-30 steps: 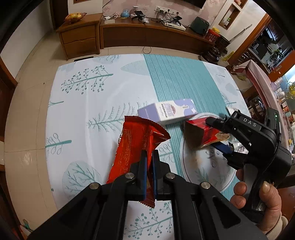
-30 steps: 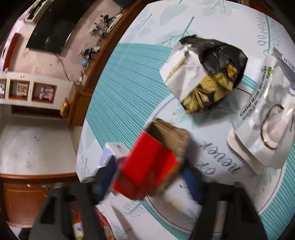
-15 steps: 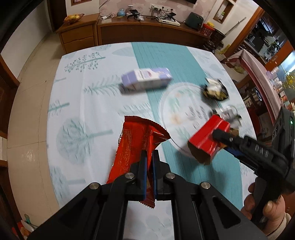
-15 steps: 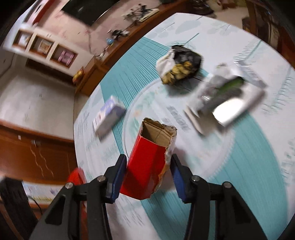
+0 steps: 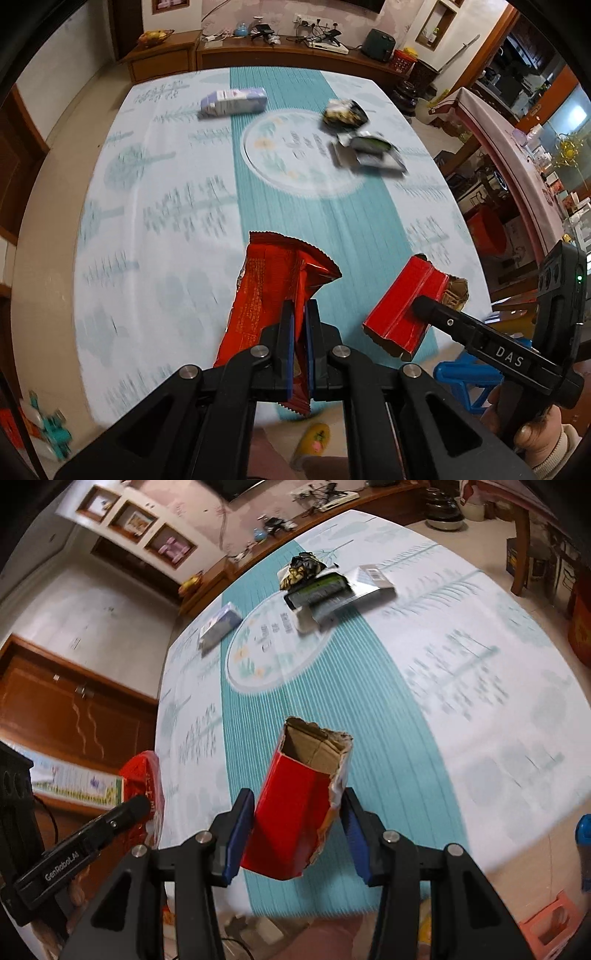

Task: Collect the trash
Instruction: 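Carry the wrapper and carton down to the floor bin and open both grippers over it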

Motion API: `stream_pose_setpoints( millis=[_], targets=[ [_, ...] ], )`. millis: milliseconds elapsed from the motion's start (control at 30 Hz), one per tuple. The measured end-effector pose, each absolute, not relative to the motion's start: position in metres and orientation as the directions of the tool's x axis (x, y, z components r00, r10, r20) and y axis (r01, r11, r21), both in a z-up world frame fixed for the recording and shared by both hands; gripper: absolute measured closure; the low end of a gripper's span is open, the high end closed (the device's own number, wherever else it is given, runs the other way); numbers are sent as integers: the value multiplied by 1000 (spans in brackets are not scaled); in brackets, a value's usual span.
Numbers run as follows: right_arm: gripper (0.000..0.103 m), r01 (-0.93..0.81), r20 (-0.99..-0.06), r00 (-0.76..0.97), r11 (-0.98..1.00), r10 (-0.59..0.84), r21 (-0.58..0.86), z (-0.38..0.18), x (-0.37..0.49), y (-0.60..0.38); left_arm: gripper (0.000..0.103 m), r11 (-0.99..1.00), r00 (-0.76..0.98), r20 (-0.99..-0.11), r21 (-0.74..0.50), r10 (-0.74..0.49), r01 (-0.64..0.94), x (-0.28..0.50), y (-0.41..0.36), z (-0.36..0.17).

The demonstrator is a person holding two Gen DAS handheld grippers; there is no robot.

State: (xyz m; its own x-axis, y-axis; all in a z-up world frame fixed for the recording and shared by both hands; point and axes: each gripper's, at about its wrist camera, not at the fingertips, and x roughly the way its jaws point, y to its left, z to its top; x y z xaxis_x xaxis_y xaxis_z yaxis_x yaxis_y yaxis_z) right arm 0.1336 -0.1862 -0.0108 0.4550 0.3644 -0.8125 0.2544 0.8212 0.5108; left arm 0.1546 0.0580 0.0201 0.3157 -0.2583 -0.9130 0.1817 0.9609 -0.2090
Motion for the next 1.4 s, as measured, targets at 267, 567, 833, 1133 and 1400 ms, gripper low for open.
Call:
stream_pose_setpoints(
  millis=[267, 567, 833, 1133, 1400],
  targets=[
    [55, 161, -805, 447, 851, 389, 501, 2, 49, -202, 100, 964, 271, -928, -222, -254, 144, 49, 23, 10],
    [55, 179, -831, 381, 850, 404, 496, -21, -17, -208, 100, 953, 196, -941, -239, -275, 187, -11, 1, -6],
    [55, 227, -877, 291, 862, 383, 453, -79, -44, -187, 99, 950, 95, -961, -239, -261, 202, -30, 3, -72],
    [55, 315, -929, 179, 875, 325, 367, -197, -49, -173, 99, 950, -5, -974, -222, -226, 220, -37, 2, -190],
    [55, 363, -947, 126, 875, 294, 320, -283, -53, -175, 99, 950, -25, -983, -181, -180, 255, -23, -15, -273]
  ],
)
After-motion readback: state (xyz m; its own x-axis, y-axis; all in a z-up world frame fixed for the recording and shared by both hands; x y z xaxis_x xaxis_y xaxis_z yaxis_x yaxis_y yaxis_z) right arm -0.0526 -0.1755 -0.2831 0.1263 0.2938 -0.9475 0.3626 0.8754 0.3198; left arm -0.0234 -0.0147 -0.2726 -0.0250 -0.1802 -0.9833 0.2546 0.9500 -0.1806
